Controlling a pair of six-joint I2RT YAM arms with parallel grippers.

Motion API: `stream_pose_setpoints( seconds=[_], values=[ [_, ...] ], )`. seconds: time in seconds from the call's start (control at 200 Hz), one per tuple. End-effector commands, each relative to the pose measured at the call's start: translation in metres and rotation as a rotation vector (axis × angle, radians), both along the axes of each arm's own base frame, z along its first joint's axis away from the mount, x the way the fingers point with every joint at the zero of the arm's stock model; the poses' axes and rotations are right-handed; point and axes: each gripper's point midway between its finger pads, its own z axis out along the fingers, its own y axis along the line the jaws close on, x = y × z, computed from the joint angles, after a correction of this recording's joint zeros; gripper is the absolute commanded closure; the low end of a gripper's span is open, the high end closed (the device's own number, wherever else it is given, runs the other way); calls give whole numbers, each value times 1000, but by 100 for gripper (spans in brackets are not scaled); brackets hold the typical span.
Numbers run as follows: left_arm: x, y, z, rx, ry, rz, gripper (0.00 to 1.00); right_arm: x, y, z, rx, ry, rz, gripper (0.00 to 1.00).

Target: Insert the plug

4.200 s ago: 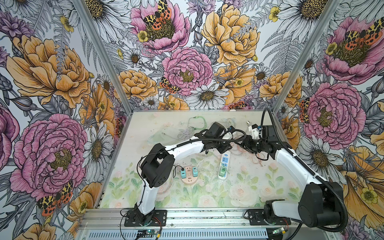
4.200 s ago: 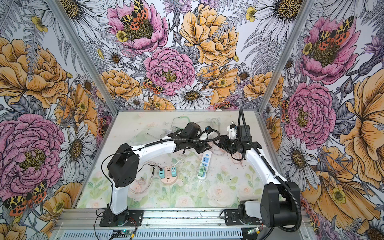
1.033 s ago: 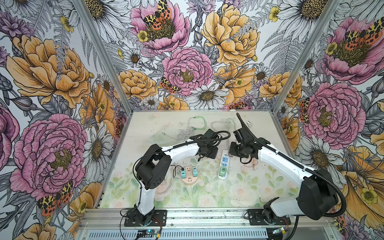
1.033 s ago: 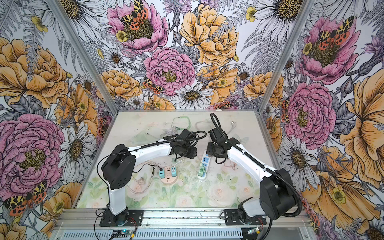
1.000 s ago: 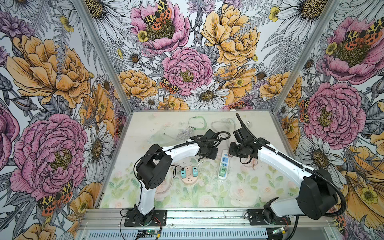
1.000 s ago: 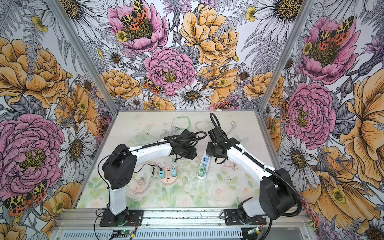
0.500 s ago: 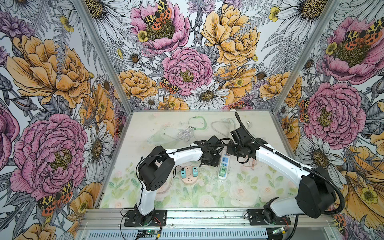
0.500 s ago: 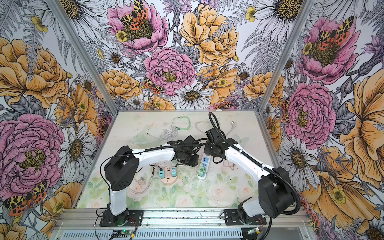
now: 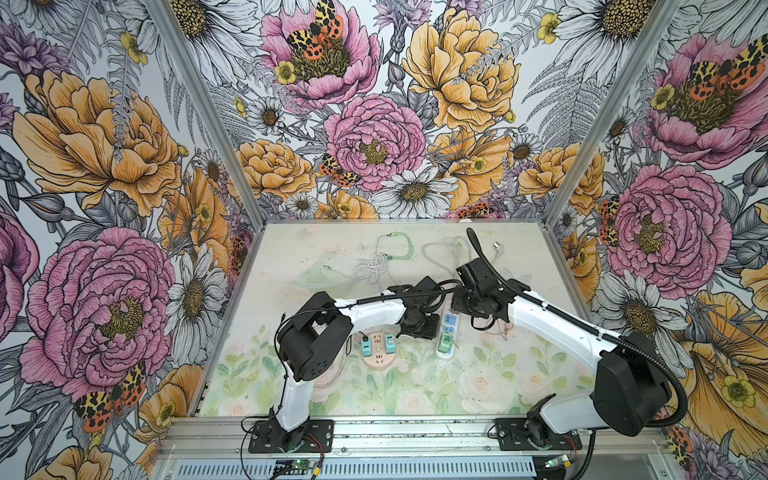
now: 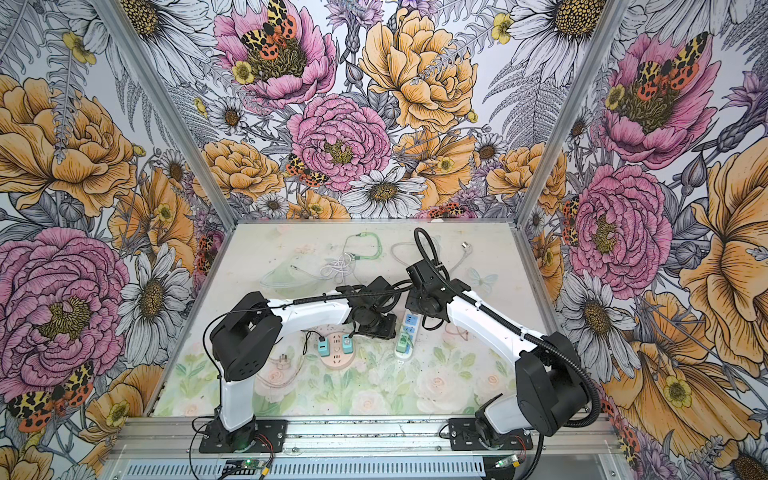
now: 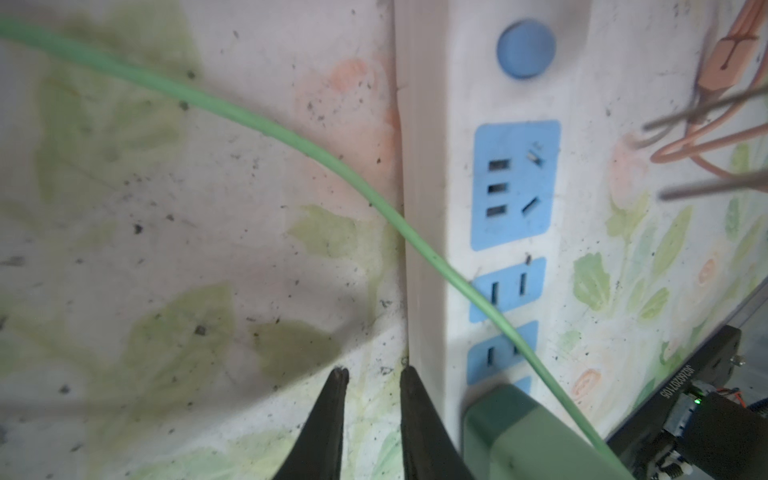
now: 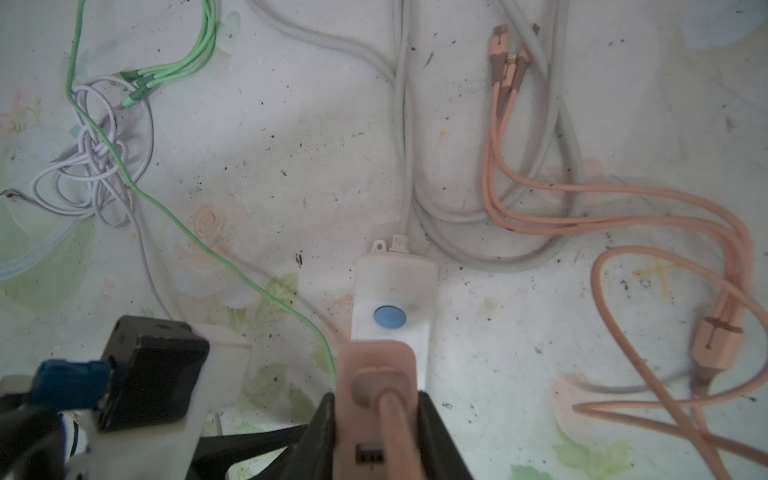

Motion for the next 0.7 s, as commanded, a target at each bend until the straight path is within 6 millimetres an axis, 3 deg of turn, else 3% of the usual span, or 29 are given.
stream_pose_setpoints(
  seconds=[0.0,0.485,0.696],
  values=[
    [-12,-8,-8,-9,40,-15,74,3,2,6,7,-39,-16,100],
    [-9,-26,9,-96,39,-40,72,-3,3,-6,8,-22,-17,100],
    [11,-1,31,-81,-26,21,66,-4,3,-5,4,-29,-9,100]
  ],
)
